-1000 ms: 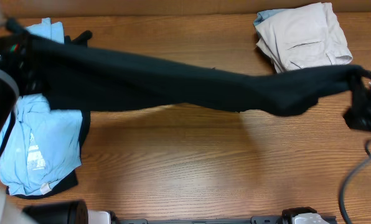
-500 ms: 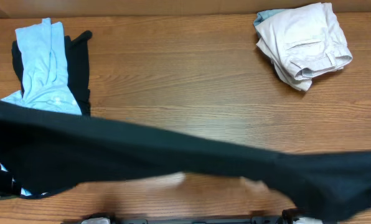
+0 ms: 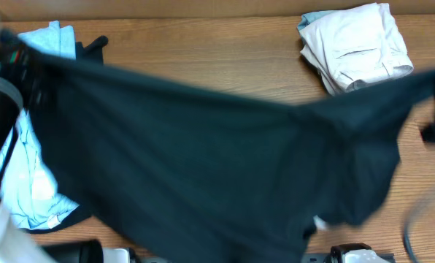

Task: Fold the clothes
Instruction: 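Lift the shirt with both grippers and swing it up and forward, then lay the shirt flat, pulling both grippers back toward the front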

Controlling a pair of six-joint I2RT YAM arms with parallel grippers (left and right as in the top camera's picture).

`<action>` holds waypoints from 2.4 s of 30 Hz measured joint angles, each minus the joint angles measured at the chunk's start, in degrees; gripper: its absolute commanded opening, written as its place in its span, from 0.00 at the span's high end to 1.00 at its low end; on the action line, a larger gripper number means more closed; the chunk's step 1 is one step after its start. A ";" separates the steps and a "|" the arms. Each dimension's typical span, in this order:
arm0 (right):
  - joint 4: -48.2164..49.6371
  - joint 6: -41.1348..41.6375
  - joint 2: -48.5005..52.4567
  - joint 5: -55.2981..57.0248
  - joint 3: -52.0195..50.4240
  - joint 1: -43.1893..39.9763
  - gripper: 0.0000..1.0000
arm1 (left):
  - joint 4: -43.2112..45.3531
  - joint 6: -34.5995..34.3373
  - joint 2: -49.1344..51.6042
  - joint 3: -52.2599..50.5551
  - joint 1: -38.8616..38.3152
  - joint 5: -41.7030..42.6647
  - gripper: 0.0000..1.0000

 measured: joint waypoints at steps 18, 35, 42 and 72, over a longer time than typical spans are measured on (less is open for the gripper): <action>44.17 -6.95 21.97 1.84 -2.01 -0.20 0.96 | 38.69 -2.16 18.25 -1.25 0.00 4.83 0.96; 13.60 -9.20 35.08 -8.94 -1.55 -1.84 0.96 | 8.50 -2.01 31.26 -1.11 0.22 6.99 0.96; 0.85 -8.46 35.80 -12.44 -1.92 -1.84 0.96 | -4.13 -2.03 32.04 -1.22 0.59 7.34 0.96; -3.67 5.97 -10.38 -13.18 -57.81 -1.77 0.96 | 3.82 -4.13 -12.57 -68.74 1.38 7.54 0.96</action>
